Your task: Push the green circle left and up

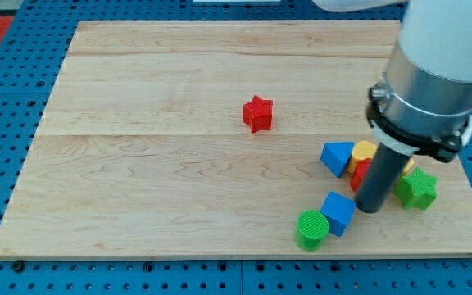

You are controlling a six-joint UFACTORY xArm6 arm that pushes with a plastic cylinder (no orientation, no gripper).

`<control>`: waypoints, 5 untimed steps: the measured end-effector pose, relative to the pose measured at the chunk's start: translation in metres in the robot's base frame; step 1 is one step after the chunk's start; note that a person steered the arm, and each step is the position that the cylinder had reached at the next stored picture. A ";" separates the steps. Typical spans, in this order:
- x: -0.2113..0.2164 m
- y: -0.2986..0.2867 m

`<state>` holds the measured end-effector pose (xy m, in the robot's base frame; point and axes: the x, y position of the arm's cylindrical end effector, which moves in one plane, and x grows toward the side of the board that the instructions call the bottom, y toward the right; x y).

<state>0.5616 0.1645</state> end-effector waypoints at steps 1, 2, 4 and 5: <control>0.013 0.025; 0.044 0.028; 0.057 -0.007; 0.057 -0.055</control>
<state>0.6186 0.1095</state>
